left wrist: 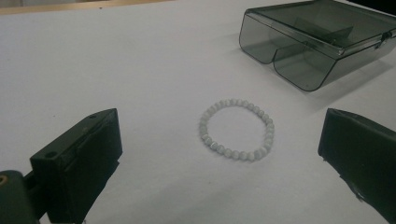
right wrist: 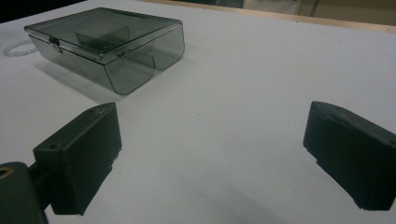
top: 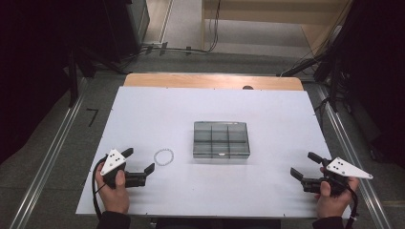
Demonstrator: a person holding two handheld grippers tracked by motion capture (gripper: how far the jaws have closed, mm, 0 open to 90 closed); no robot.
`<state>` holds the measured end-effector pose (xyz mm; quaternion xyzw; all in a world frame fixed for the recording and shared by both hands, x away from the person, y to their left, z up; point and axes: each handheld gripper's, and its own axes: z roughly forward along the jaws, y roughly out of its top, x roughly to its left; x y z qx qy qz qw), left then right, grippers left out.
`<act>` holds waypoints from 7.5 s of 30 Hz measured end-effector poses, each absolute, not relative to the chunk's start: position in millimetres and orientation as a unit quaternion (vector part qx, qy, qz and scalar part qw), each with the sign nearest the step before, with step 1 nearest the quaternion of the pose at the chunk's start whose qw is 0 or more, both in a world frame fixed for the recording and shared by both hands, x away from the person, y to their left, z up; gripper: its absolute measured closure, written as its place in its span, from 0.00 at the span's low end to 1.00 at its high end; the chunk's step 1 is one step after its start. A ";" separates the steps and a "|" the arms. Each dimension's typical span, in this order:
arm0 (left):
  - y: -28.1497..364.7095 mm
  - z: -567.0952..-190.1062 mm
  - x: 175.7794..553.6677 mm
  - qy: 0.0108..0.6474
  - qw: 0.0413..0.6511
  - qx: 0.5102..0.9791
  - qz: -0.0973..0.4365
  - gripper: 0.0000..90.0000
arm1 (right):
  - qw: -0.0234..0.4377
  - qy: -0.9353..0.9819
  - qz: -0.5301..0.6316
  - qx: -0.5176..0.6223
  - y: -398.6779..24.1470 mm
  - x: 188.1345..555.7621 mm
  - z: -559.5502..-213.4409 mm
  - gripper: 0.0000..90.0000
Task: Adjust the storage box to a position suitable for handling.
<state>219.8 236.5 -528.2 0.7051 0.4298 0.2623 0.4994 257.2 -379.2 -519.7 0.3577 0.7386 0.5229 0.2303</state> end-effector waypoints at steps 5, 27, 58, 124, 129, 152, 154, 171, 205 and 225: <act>236.4 -528.4 220.1 0.426 0.500 0.708 0.259 0.00 | 0.230 0.731 0.527 0.366 -379.1 265.1 -518.6 0.03; 237.0 -529.0 223.1 0.429 0.500 0.709 0.250 0.00 | 0.165 0.763 0.516 0.352 -351.4 274.9 -498.6 0.03; 236.6 -529.5 222.9 0.427 0.501 0.713 0.243 0.00 | 0.128 0.798 0.500 0.311 -281.2 324.4 -473.6 0.05; 239.3 -529.7 223.1 0.418 0.516 0.712 0.228 0.00 | 0.081 0.886 0.366 0.272 -168.1 438.1 -446.0 0.41; 239.7 -529.7 223.2 0.417 0.517 0.712 0.227 0.00 | 0.076 0.892 0.351 0.275 -160.3 445.5 -447.2 0.53; 241.9 -529.5 223.7 0.419 0.525 0.708 0.220 0.00 | 0.062 0.916 0.282 0.278 -120.1 476.7 -453.9 0.97; 242.2 -529.5 223.8 0.418 0.525 0.708 0.220 0.00 | 0.067 0.917 0.278 0.278 -119.2 477.8 -454.8 0.97; 242.6 -529.5 224.0 0.420 0.526 0.707 0.219 0.00 | 0.054 0.935 0.229 0.263 -114.2 483.3 -467.3 0.97; 242.9 -529.7 224.3 0.420 0.528 0.705 0.217 0.00 | 0.017 0.948 0.214 0.234 -108.1 468.4 -466.9 0.97; 242.3 -529.7 224.3 0.419 0.527 0.707 0.218 0.00 | 0.013 0.946 0.213 0.245 -113.5 440.9 -470.0 0.97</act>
